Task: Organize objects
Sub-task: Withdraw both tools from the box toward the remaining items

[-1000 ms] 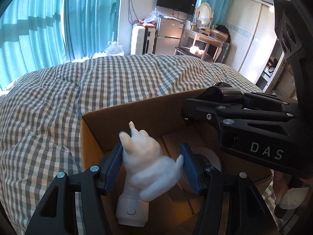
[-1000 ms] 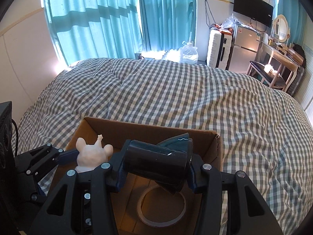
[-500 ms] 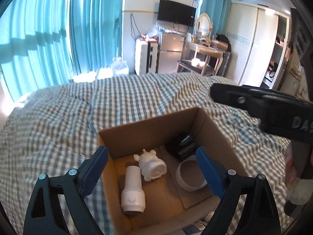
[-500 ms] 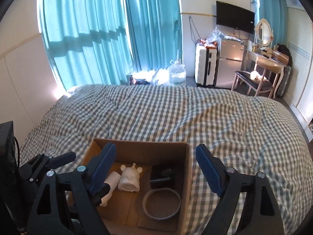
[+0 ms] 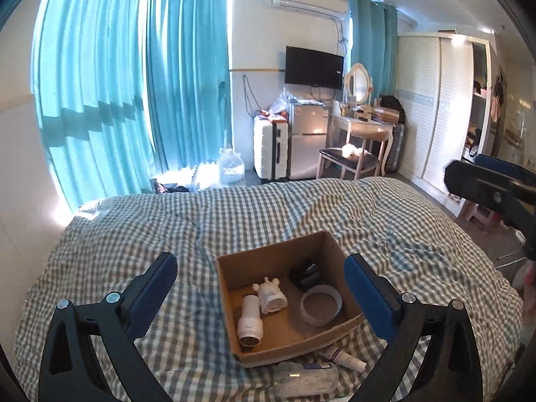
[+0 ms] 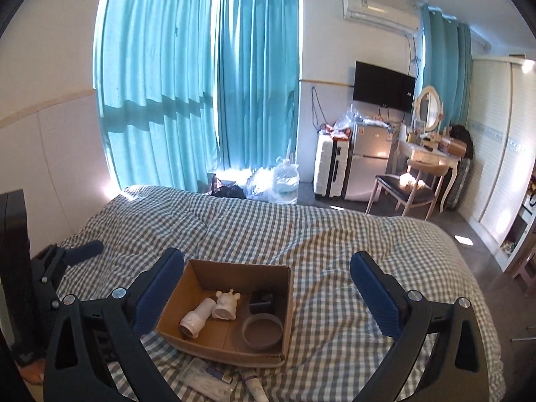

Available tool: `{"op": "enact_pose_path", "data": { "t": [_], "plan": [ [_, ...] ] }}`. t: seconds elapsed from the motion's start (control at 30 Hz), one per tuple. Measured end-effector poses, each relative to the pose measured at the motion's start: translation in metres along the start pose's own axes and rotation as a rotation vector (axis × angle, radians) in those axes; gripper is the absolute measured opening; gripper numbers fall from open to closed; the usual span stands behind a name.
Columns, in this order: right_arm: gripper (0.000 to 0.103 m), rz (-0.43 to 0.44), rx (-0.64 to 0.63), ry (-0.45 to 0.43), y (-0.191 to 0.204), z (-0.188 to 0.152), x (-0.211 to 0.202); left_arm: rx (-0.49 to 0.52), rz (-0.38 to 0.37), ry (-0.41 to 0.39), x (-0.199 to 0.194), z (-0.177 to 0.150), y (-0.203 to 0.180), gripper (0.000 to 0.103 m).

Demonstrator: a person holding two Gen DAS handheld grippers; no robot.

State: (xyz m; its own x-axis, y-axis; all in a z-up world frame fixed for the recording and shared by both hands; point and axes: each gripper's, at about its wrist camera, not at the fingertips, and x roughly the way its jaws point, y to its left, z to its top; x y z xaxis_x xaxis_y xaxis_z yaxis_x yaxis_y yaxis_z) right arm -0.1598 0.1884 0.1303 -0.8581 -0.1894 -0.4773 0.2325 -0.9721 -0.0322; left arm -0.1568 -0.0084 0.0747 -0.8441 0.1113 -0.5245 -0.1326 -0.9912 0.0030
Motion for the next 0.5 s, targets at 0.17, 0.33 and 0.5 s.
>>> {"op": "enact_pose_path", "data": {
  "t": [0.17, 0.33, 0.5],
  "plan": [
    [0.1, 0.017, -0.022, -0.017, 0.004, -0.017, -0.043, -0.005, 0.03, -0.021, -0.031, -0.008, 0.005, 0.103],
    [0.1, 0.022, -0.02, -0.014, 0.003, -0.042, -0.062, -0.01, 0.059, -0.034, -0.05, -0.026, 0.007, 0.103],
    [0.1, 0.037, 0.004, 0.014, 0.003, -0.071, -0.061, -0.019, 0.062, -0.022, -0.052, -0.05, 0.001, 0.103]
  ]
}}
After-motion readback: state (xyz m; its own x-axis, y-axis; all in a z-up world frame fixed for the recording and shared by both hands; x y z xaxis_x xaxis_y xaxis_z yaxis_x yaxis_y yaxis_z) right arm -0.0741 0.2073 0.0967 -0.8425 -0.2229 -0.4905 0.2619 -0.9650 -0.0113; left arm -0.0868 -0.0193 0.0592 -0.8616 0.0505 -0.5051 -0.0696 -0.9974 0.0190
